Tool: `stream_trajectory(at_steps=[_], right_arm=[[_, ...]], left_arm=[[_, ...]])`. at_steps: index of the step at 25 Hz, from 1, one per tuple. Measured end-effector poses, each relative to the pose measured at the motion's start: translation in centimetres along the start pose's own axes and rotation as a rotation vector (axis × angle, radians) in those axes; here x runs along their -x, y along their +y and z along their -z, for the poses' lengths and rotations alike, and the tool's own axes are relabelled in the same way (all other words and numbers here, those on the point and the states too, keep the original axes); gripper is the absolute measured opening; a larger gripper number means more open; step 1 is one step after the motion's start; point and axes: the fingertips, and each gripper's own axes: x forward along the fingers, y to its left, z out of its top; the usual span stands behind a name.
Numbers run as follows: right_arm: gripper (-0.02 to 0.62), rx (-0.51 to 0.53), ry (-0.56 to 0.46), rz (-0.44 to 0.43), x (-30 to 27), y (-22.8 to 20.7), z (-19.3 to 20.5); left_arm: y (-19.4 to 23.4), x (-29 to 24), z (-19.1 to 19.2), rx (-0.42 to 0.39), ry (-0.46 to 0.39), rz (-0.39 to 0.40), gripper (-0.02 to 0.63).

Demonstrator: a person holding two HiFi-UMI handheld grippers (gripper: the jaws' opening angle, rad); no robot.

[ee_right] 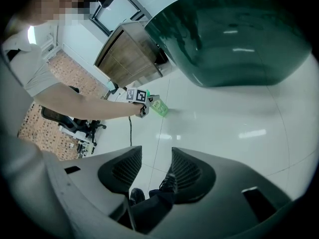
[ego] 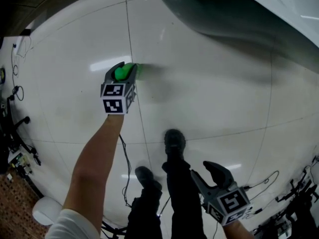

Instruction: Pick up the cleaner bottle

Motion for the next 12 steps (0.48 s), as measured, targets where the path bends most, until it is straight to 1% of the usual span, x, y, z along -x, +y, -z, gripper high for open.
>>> stream_trajectory(at_steps=[2,8,12], right_arm=[[0.196,-0.004,0.008,0.005,0.0,-0.1,0.4],[0.196,-0.032,0.031,0.031,0.3,-1.3,1.5],[0.196,-0.031,0.022,0.023,-0.1,-1.3,0.7]], left_arm=[[-0.3,-0.4,1.1,-0.021,0.016,-0.006,0.187],[-1.0,-1.0,0.6,-0.068,-0.049,-0.024,0.190],[-1.2,-1.0,0.5,-0.084,-0.079,-0.020,0.191]])
